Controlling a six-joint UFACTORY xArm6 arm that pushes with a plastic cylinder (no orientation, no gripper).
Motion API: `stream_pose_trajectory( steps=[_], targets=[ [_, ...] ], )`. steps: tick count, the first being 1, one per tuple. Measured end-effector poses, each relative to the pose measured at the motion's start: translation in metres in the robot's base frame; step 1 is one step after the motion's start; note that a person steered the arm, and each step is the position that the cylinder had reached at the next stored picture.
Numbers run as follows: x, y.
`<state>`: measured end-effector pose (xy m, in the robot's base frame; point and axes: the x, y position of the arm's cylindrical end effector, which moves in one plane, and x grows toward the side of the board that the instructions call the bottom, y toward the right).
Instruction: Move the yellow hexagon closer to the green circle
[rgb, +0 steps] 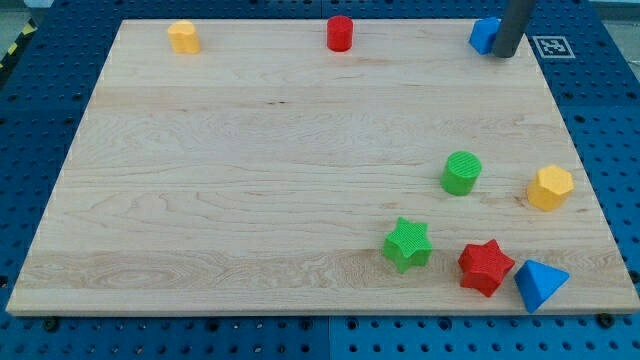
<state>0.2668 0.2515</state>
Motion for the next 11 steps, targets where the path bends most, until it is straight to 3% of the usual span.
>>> stream_pose_trajectory(
  steps=[3, 6, 9, 11],
  targets=[
    [-0.006, 0.0],
    [0.095, -0.005],
    [0.099, -0.005],
    [0.15, 0.032]
  ],
)
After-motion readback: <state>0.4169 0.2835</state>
